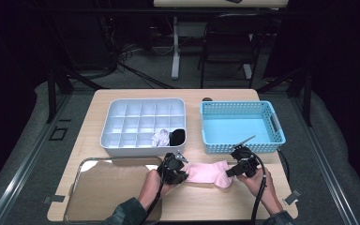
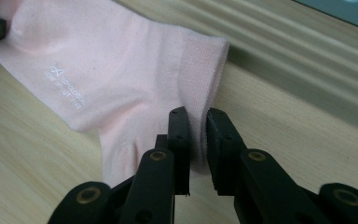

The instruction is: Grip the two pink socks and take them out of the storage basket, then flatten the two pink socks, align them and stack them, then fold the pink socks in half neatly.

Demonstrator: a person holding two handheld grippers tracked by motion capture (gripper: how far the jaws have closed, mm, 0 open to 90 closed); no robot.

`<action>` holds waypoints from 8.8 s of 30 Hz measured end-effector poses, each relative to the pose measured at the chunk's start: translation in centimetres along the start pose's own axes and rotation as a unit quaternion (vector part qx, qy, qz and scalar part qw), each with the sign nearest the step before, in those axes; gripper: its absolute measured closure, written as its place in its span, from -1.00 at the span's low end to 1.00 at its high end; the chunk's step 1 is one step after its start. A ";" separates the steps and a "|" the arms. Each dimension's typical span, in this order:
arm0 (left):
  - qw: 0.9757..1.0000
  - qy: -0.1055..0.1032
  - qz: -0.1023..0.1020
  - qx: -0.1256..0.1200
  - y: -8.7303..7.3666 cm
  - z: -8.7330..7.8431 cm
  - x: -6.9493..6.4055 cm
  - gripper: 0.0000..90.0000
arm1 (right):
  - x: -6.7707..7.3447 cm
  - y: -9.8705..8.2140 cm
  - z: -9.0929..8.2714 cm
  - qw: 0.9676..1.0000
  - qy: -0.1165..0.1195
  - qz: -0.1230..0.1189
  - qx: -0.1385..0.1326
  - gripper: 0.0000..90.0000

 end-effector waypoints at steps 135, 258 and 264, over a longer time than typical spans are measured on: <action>0.995 -0.059 -0.078 -0.035 1.1 1.6 0.3 0.39 | 2.5 0.8 1.7 0.994 0.094 0.047 -0.016 0.52; 0.991 -0.059 -0.106 -0.062 1.3 -0.3 1.5 0.03 | 7.4 1.9 2.5 0.993 0.081 -0.082 -0.033 0.88; 0.989 -0.059 -0.112 -0.072 2.1 0.0 1.8 -0.04 | 7.8 1.9 2.9 0.994 0.064 -0.081 -0.034 0.87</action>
Point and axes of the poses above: each handheld gripper's, and its own axes: z roughly forward along the jaws, y roughly out of its top, x roughly to its left, the point moved 1 cm from there along z, roughly forward along the jaws, and after that the axes turned 1 degree about -x, right-handed, at the moved point
